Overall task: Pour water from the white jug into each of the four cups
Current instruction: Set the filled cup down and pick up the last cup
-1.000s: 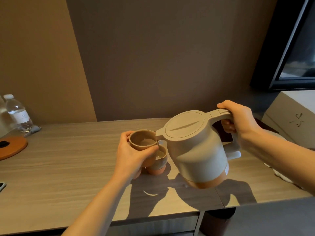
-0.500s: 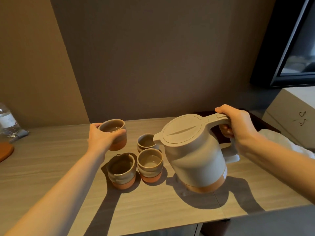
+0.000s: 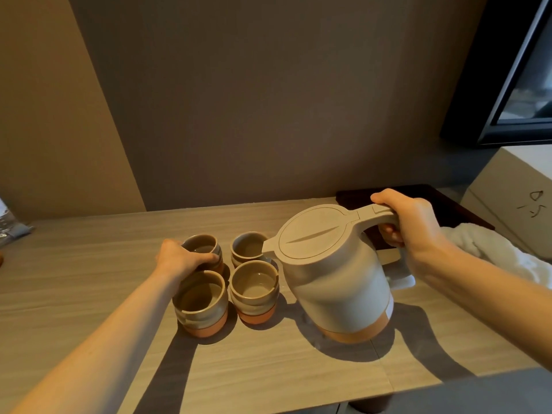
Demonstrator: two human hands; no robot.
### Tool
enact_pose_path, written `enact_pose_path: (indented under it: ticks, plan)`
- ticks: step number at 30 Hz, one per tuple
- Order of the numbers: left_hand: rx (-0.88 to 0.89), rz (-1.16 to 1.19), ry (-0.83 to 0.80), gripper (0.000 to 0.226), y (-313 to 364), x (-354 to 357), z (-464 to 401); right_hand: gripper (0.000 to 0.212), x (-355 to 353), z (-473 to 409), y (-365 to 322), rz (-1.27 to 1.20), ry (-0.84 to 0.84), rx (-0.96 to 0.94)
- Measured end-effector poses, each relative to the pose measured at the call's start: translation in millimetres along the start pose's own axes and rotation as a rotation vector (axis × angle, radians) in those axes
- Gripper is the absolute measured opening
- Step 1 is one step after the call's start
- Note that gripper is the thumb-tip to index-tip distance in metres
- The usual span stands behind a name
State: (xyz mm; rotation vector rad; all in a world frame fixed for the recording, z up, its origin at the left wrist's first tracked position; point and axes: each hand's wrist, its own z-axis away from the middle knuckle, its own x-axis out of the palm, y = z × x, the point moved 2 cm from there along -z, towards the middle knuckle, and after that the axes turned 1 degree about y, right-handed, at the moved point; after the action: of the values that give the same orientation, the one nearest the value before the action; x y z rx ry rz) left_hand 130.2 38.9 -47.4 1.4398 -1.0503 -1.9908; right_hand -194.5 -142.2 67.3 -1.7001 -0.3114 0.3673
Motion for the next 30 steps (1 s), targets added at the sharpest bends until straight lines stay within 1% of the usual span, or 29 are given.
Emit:
enact_pose_path:
  ticks: [5,11,13,15,17,19,21,22,24,25,27,30]
  plan:
    - [0.033,-0.129,-0.012,0.08,1,3,4,0.036,-2,-1,2,0.013,0.004,-0.009]
    - [0.072,-0.25,-0.107,0.094,10,2,5,0.04,-2,-1,6,0.008,-0.01,0.005]
    - [0.142,-0.309,-0.098,0.099,18,5,5,0.04,-2,-1,7,0.005,-0.007,0.017]
    - [0.248,-0.336,-0.061,0.101,27,11,7,0.038,-2,-1,8,0.003,0.0,0.02]
    - [0.333,-0.305,-0.059,0.098,36,19,11,0.038,-2,-1,8,0.008,-0.004,0.014]
    - [0.42,-0.371,-0.05,0.094,44,28,14,0.039,-3,-1,7,0.023,-0.006,0.001]
    - [0.466,-0.436,-0.086,0.095,53,38,16,0.04,-4,-2,7,0.034,-0.004,-0.001]
    - [0.466,-0.45,-0.131,0.094,56,43,17,0.04,-5,-2,6,0.036,-0.003,0.002]
    - [0.454,-0.505,-0.224,0.079,61,53,20,0.04,-8,-3,5,0.035,-0.001,0.01]
    - [0.445,-0.535,-0.253,0.07,62,57,20,0.04,-10,-3,5,0.035,0.0,0.012]
    - [0.436,-0.593,-0.282,0.06,64,62,21,0.04,-13,-3,5,0.035,0.004,0.008]
    - [0.423,-0.636,-0.307,0.062,66,63,22,0.038,-18,-4,6,0.036,0.018,-0.003]
